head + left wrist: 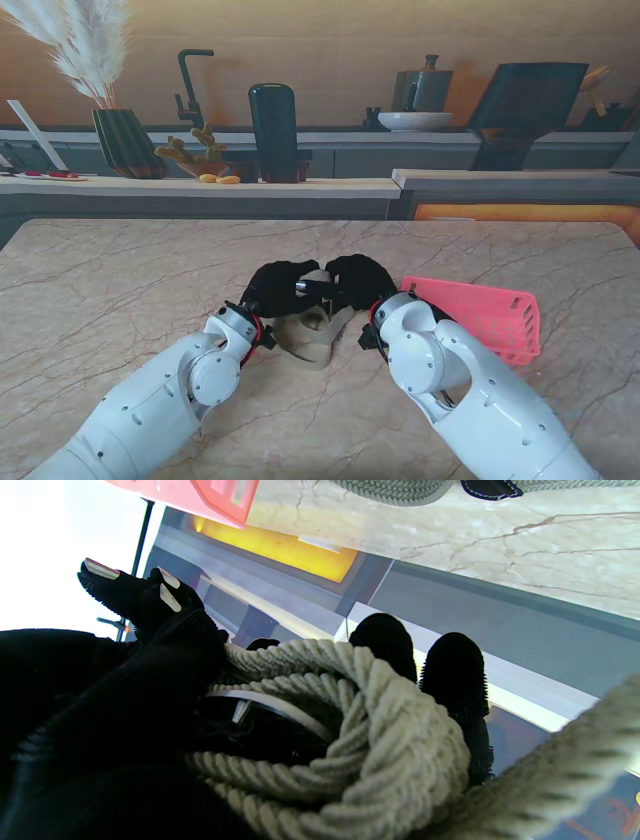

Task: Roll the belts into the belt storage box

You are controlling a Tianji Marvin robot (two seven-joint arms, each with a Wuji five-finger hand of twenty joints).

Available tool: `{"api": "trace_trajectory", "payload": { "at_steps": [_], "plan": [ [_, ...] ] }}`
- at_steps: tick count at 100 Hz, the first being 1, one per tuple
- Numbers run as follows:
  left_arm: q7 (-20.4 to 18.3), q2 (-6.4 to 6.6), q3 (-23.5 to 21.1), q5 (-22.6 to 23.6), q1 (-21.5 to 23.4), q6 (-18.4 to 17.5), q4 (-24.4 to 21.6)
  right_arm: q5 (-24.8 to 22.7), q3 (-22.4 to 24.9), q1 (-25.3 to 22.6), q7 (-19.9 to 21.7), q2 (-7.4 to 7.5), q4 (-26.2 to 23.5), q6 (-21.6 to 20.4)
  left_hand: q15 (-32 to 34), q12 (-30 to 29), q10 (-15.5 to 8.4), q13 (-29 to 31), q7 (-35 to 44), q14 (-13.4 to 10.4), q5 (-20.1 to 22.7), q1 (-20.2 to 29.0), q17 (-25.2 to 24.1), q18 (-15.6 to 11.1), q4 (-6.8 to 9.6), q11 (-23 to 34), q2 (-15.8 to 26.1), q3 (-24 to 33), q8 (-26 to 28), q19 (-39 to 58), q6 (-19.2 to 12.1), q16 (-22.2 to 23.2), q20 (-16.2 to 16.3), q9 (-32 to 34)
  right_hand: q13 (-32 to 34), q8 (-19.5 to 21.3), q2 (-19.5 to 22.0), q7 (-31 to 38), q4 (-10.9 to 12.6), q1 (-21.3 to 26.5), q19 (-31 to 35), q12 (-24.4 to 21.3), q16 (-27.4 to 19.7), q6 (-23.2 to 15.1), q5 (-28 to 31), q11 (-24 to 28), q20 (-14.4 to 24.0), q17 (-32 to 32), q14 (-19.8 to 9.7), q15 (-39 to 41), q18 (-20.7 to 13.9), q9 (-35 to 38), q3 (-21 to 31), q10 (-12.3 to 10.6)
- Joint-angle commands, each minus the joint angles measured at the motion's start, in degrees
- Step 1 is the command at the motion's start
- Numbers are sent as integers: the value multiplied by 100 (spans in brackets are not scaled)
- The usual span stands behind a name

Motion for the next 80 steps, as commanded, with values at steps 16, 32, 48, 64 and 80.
{"api": "trace_trajectory", "payload": {
  "at_steps": [16,32,48,64,80],
  "plan": [
    [-5,-12,9,17,7,5,-45,345,-120,90,-135,-138,142,97,400,184,-336,253,108,-21,44,273,26,78,-81,502,122,125,42,219,-252,63,4,201,108,47,561,-197,370,1012,299,-60,-68,-78,151,-26,-193,-93,110,-58,13,88,-540,197],
    [-6,-9,8,27,9,28,-52,719,-139,111,-196,-208,179,154,402,184,-336,254,106,-13,41,275,31,71,-81,503,123,115,45,220,-247,62,4,197,168,44,456,-102,509,1948,245,-75,-64,-250,167,-45,-209,-152,-5,-69,-110,168,117,46],
    [-12,-9,-8,20,15,84,-59,1132,-15,8,157,-165,-44,356,405,182,-335,257,98,-9,32,272,31,80,-84,503,131,104,45,219,-245,60,3,203,132,-1509,-752,1522,-249,2871,-2,-85,-65,-400,-512,-200,-190,-294,-95,-267,-244,174,1581,-81],
    [-21,-24,-67,-70,56,78,-87,1285,129,-78,380,-110,-179,367,362,162,-302,195,4,35,-6,215,-28,69,-74,452,150,82,-20,202,-197,45,4,159,162,-1794,-732,1929,-387,3514,-156,-85,-79,-596,-552,-302,-193,-368,-164,-388,-308,245,1822,-173],
    [-102,-49,-193,-299,155,-106,-155,1242,313,-182,522,-52,-284,341,-435,-141,-27,-466,-719,370,-289,-331,-645,95,-122,-353,57,46,-79,-378,-97,0,53,-435,59,-1399,-533,2090,-565,3542,-278,40,-17,-1091,-673,-229,-185,-430,-275,-395,-440,81,1760,-309]
  ]
}}
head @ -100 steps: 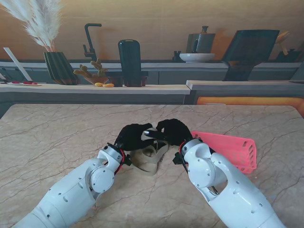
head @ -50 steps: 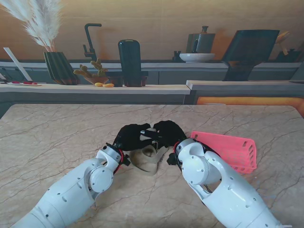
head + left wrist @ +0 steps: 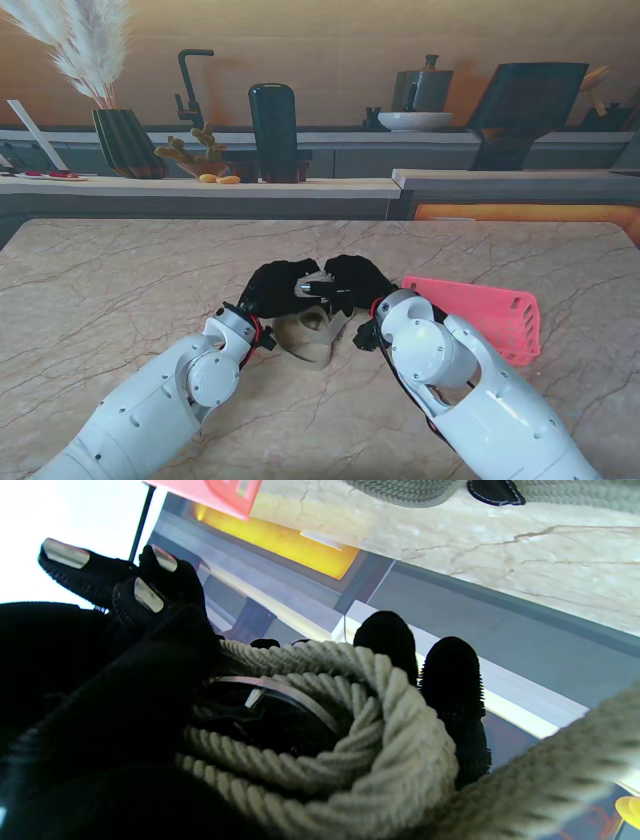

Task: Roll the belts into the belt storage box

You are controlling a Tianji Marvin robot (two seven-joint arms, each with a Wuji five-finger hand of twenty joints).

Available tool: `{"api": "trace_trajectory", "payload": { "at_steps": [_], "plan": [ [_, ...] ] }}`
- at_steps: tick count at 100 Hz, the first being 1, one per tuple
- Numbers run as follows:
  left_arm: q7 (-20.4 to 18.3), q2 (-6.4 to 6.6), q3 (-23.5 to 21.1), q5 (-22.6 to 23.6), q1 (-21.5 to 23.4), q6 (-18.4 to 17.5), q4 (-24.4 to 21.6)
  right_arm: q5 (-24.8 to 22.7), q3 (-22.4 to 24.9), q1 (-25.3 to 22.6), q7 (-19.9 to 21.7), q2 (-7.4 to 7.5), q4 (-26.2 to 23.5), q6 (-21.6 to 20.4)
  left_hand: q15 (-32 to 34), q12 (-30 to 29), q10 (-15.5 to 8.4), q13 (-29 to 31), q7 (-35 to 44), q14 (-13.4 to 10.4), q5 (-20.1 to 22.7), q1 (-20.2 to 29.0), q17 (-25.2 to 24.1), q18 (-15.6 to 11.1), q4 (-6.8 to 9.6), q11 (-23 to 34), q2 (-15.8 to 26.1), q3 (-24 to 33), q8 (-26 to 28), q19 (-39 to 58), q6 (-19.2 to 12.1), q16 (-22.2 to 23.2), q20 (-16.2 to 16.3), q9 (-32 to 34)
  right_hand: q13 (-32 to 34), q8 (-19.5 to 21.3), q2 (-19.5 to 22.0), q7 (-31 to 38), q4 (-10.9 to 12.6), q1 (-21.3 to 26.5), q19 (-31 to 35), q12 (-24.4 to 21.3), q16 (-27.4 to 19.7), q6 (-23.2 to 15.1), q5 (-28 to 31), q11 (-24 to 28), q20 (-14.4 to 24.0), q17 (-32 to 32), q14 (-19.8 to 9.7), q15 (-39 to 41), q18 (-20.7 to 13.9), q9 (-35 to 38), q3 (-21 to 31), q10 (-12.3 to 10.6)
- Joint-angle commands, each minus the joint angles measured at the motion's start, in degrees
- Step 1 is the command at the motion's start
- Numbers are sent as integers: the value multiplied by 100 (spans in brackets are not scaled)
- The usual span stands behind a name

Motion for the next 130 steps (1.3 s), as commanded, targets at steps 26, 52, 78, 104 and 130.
{"api": "trace_trajectory", "payload": {
  "at_steps": [26,52,78,104,130],
  "plan": [
    [-211,-19,-288,-342,218,-333,-211,257,547,-400,256,107,-350,109,-2312,-2022,248,-2093,-2519,147,-1338,-1392,-1547,71,234,-3103,620,49,-56,-1378,-8,-316,193,-2264,-133,583,183,911,138,1114,-185,177,83,-1882,48,76,-16,-252,-227,-33,-216,-25,992,-248],
    [-356,12,-537,-498,388,-389,-384,392,1051,-743,324,141,-664,45,-4095,-2903,288,-3531,-3308,-90,-1989,-1453,-2333,-107,273,-4276,725,-289,-340,-2584,-218,-993,265,-3532,-164,620,197,910,131,1097,-241,186,97,-1908,46,46,-1,-286,-259,-59,-236,-7,977,-301],
    [-375,-13,-582,-645,417,-409,-394,1172,1492,-1003,338,94,-993,129,-4659,-3179,371,-4019,-3827,-251,-2322,-1597,-2634,-247,278,-4573,686,-325,-638,-3290,99,-1280,272,-4025,-135,616,217,912,136,1102,-266,199,113,-1894,46,34,26,-241,-284,-74,-291,15,947,-309],
    [-476,-34,-477,-787,344,-414,-312,2111,1731,-1143,373,24,-1230,358,-4791,-3256,434,-4099,-4034,-318,-2456,-1759,-2673,-297,247,-4598,577,-148,-867,-3520,411,-1370,291,-4186,-126,614,213,920,140,1112,-271,219,135,-1885,35,51,49,-206,-288,-58,-322,10,950,-290],
    [-561,-124,-310,-1176,295,-353,-264,3044,1843,-1189,271,-83,-1299,493,-4803,-3249,426,-4135,-3949,-361,-2510,-1761,-2691,-403,222,-4550,721,-199,-860,-3588,312,-1389,314,-4220,-135,619,244,930,137,1106,-286,229,148,-1922,21,52,63,-205,-323,-55,-348,-6,925,-323]
  ]
}}
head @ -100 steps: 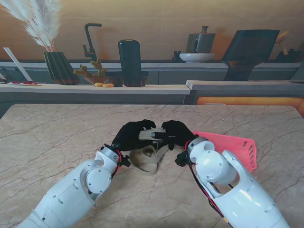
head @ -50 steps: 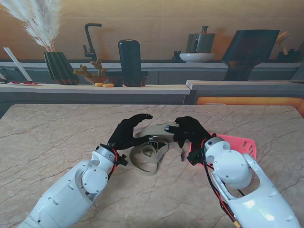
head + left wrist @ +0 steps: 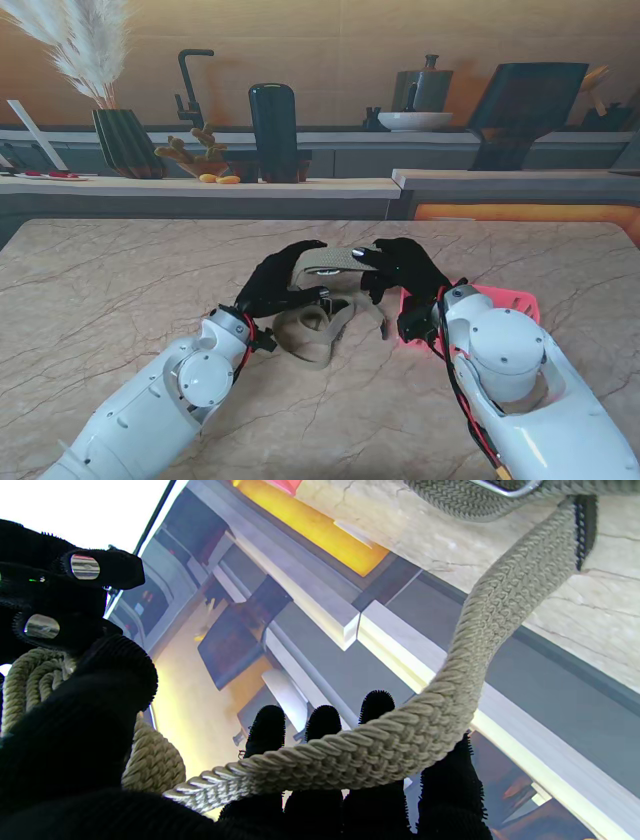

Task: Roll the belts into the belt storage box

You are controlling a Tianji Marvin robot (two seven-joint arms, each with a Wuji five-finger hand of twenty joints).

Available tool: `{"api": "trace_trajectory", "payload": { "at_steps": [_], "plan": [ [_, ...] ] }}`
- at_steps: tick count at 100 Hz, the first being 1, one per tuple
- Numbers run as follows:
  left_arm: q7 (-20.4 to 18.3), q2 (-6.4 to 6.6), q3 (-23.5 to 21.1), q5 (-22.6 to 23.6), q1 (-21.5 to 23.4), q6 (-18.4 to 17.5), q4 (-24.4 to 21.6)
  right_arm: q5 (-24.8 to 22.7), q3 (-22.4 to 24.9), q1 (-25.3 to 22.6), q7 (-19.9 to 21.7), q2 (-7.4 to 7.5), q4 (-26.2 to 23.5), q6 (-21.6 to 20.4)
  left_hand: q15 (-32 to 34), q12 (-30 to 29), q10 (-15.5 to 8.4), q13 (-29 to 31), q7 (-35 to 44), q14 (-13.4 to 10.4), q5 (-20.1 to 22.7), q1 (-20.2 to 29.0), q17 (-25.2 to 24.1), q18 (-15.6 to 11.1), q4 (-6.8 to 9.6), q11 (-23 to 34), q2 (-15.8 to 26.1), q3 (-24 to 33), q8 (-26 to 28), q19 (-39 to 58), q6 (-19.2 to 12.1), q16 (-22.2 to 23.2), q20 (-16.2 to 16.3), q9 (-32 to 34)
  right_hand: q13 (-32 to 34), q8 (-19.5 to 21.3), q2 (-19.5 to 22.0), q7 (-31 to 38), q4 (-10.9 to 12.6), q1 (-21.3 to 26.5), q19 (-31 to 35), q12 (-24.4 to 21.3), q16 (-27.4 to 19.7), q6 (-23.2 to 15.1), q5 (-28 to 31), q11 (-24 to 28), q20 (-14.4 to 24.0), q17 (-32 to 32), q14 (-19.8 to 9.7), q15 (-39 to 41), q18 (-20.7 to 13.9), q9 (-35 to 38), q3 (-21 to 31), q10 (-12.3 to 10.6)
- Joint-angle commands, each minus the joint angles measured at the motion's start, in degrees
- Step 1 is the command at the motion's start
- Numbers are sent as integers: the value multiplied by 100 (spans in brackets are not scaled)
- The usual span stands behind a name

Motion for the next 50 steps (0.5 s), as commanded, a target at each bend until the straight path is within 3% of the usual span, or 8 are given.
{"api": "trace_trajectory", "payload": {
  "at_steps": [1,30,50],
  "plan": [
    [-51,-98,42,-122,26,33,-2,44,5,-31,-35,-69,-86,29,-82,-60,8,-154,-156,-218,-243,-150,-113,-242,196,-59,115,12,-18,-110,-74,-60,96,-150,-10,156,263,838,138,934,-11,61,74,-1861,95,52,66,14,-266,-1,-224,16,921,-231],
    [-64,-229,184,-630,58,-45,-17,874,-104,58,-241,-209,58,178,-9,-35,-31,-288,-34,-247,-605,-157,-144,-444,220,21,526,-548,-3,-145,-98,-32,99,-328,-13,169,297,841,143,941,-26,76,91,-1891,67,59,84,28,-298,3,-276,6,877,-258],
    [-19,-269,161,-797,131,-149,-82,1257,-283,257,-365,-307,333,383,56,-15,-52,-274,-45,-285,-616,-245,-103,-529,193,88,549,-716,-15,-86,-133,-10,95,-331,-93,193,305,851,151,970,-40,160,196,-1847,43,179,131,-10,-261,162,-232,-87,909,-170]
  ]
}}
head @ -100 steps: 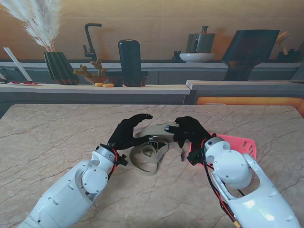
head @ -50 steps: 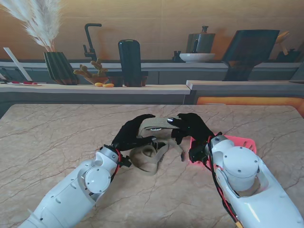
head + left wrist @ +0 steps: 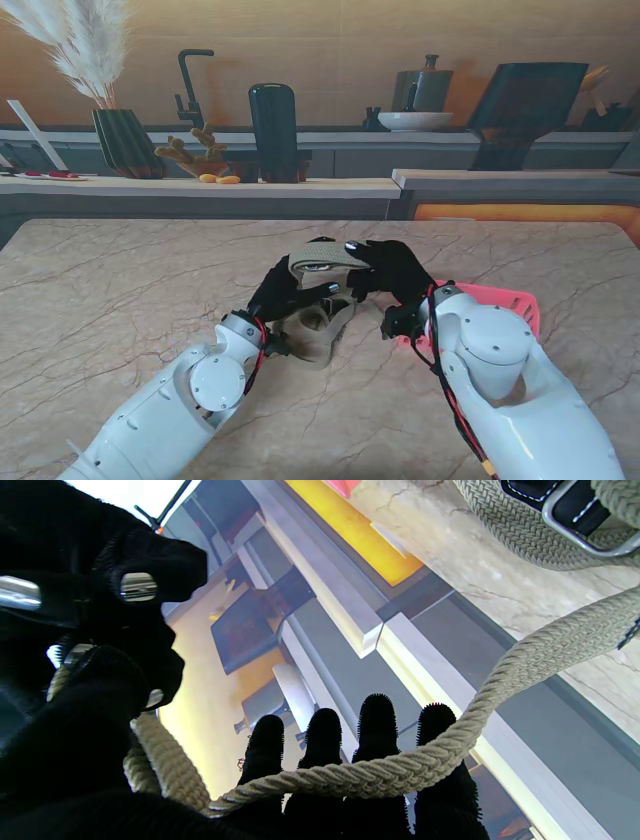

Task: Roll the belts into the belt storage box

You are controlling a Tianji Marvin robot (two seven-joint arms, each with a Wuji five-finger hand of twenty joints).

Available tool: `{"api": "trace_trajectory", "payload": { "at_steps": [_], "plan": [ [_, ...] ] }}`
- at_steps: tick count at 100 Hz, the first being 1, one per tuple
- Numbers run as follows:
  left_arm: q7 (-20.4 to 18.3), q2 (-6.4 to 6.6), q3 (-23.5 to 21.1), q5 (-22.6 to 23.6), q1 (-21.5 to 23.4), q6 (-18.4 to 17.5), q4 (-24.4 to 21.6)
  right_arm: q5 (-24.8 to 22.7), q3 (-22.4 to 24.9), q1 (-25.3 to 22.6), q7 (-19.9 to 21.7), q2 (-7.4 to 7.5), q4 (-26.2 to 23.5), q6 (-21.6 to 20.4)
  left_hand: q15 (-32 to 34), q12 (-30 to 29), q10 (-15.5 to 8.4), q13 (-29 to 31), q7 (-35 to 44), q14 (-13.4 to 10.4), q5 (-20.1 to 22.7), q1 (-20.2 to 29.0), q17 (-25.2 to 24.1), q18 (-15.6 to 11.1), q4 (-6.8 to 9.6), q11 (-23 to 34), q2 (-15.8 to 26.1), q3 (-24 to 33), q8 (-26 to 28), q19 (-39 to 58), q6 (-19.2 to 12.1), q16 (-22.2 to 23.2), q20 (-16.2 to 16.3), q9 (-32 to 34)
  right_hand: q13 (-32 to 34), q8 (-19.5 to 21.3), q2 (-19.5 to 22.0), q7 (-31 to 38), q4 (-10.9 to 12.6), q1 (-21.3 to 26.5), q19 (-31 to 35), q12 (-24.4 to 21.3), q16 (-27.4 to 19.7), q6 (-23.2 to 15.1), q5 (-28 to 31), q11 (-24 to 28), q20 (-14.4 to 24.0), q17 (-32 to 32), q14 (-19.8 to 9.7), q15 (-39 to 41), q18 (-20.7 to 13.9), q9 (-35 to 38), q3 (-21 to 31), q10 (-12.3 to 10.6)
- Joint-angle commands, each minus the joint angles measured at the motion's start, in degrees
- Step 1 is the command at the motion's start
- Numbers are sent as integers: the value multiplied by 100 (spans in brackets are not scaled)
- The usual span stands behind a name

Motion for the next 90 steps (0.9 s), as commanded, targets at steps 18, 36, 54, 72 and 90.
{"api": "trace_trajectory", "payload": {
  "at_steps": [18,36,54,72,90],
  "plan": [
    [85,-76,-22,-38,92,-119,-64,158,-184,228,-43,-138,298,234,48,-20,-87,-136,-59,-302,-290,-329,-13,-328,135,104,54,-186,-11,13,-178,-36,52,-249,-161,148,366,791,153,978,70,331,407,-1844,-1,480,286,-21,-217,696,-217,-157,854,-35],
    [182,-102,-18,-9,83,-195,-28,484,-333,452,8,-203,608,470,-41,-70,-115,-169,-466,-360,-310,-463,2,-434,42,139,62,-19,-238,6,-250,-195,-106,-307,-200,174,406,792,154,982,141,408,494,-1831,-35,586,352,-30,-221,872,-236,-209,827,3],
    [240,-119,-45,-40,118,-230,-53,1057,-515,699,-82,-340,987,714,-61,-91,-148,-182,-745,-392,-337,-503,-4,-485,17,183,98,-6,-324,30,-355,-292,-182,-300,-263,191,438,782,159,999,160,441,519,-1759,-89,624,391,-100,-191,919,-226,-267,817,38],
    [287,-122,-101,-48,173,-267,-106,938,-760,942,-39,-382,1297,835,-37,-107,-159,-203,-975,-393,-333,-498,-16,-501,16,210,111,4,-342,68,-442,-343,-244,-321,-278,197,452,778,157,998,183,460,529,-1748,-106,663,418,-120,-187,956,-212,-283,798,49],
    [292,-123,-91,-46,176,-234,-113,958,-928,1067,5,-412,1458,820,-10,-107,-145,-214,-1020,-366,-332,-389,-30,-499,50,228,149,40,-301,91,-467,-345,-261,-319,-297,203,467,776,158,1000,179,463,524,-1752,-123,668,425,-142,-188,956,-210,-308,786,46]
  ]
}}
